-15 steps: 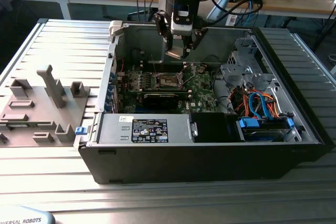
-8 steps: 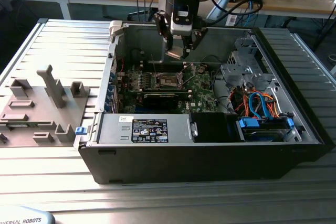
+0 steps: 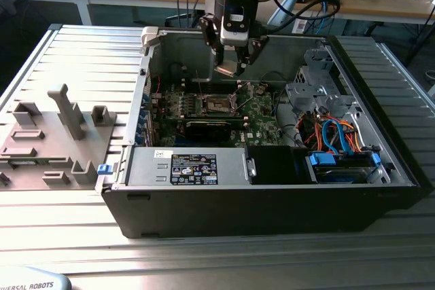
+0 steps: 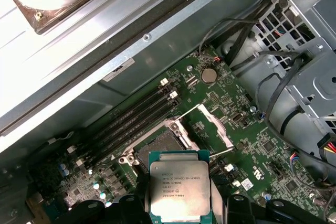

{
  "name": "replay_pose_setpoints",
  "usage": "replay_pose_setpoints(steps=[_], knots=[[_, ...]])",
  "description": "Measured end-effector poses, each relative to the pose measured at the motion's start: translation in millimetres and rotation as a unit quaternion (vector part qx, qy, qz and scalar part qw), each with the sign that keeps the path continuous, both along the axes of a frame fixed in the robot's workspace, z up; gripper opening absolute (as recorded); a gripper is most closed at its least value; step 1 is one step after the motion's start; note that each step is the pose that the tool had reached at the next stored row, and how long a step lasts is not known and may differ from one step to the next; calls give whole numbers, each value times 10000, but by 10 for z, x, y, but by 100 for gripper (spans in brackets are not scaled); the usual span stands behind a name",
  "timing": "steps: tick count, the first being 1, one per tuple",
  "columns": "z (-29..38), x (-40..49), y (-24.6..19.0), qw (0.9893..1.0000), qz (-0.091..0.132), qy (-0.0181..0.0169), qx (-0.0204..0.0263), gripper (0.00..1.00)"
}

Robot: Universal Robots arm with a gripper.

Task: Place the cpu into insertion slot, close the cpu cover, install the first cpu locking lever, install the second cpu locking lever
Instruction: 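Place the cpu into insertion slot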

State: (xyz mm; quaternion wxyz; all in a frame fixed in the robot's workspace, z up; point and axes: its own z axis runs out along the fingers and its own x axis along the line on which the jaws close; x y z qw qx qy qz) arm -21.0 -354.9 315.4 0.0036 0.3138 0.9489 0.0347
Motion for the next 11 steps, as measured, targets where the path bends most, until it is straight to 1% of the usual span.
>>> replay_pose_setpoints(steps=[11], knots=[[-1,0,0,10000,-29,0,1,54]])
